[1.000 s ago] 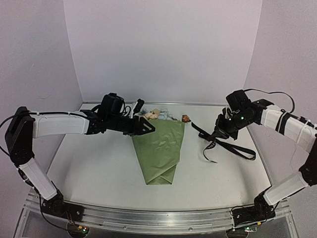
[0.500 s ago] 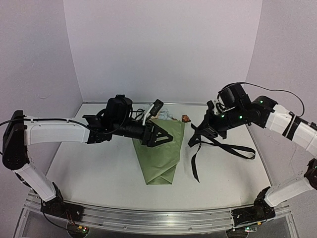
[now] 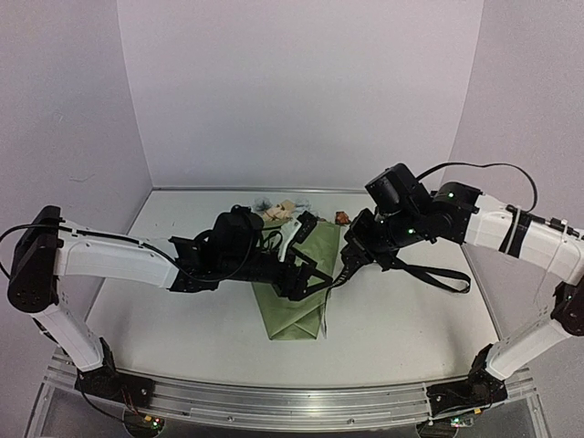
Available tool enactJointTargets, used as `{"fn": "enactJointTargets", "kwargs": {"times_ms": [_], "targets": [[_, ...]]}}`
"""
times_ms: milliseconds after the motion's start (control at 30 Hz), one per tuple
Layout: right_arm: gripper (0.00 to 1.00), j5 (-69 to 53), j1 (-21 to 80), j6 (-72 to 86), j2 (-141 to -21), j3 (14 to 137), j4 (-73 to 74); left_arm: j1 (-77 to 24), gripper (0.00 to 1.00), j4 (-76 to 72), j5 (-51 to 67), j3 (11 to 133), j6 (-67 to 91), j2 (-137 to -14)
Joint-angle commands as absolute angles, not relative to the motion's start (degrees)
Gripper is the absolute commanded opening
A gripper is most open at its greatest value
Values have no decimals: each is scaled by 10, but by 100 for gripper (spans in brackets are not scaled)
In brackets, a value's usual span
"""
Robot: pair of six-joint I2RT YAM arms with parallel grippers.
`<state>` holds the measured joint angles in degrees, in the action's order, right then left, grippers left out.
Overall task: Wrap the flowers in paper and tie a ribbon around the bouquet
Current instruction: Pass from the right arm to the left
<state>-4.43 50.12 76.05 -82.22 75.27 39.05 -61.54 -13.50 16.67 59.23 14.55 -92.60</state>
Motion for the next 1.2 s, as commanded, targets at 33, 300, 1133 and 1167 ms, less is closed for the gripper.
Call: {"fn": "enactJointTargets", "kwargs": {"times_ms": [33,300,1133,1167], "targets": [[0,-14,513,832,-849,790,381,-620,73,-182,128,595,126,-950],[0,-24,521,859,-853,793,375,-625,69,-194,131,624,97,-1000],[40,-62,521,685,-815,798,374,-626,0,-197,8,559,163,-890],[46,-64,521,661,-808,792,374,-626,0,-179,14,560,159,-880]]}}
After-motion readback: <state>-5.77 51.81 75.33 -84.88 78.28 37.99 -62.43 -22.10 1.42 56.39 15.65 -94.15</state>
